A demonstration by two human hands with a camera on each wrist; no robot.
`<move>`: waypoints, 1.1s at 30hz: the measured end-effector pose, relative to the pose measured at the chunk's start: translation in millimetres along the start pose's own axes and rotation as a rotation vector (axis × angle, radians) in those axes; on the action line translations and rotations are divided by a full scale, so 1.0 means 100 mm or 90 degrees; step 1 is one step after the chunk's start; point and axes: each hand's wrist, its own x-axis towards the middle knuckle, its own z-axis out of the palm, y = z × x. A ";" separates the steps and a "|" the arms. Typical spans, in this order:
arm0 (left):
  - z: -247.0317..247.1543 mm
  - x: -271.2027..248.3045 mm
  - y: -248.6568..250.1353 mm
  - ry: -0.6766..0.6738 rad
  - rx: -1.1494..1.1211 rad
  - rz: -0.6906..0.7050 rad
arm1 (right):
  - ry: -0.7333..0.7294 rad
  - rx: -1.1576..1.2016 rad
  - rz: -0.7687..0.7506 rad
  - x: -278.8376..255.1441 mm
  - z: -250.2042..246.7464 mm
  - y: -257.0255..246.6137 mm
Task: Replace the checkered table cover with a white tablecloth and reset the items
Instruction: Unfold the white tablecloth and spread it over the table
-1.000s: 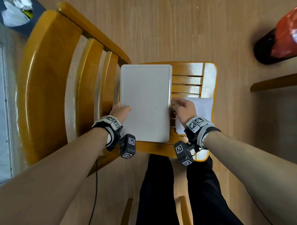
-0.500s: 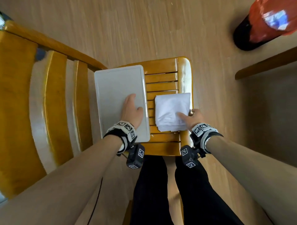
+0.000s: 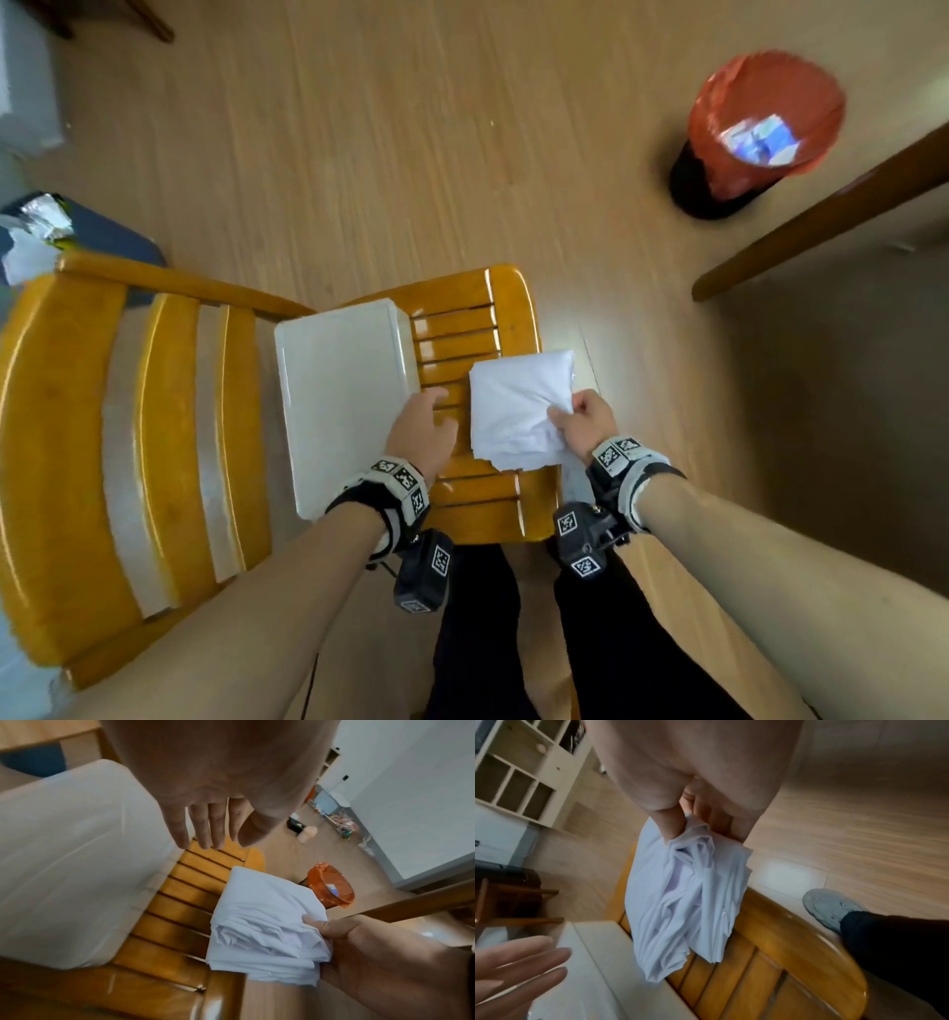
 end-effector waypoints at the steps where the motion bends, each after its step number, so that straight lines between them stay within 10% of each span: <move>1: -0.01 -0.04 0.15 -0.010 0.002 0.019 | 0.013 0.007 -0.008 -0.06 -0.15 -0.06; 17: -0.17 -1.32 2.66 -0.164 0.132 0.481 | 0.339 0.258 -0.143 -2.09 -2.45 -0.85; 33: 1.74 -3.42 4.63 -0.324 0.214 0.674 | 0.584 0.500 -0.088 -3.34 -4.82 0.65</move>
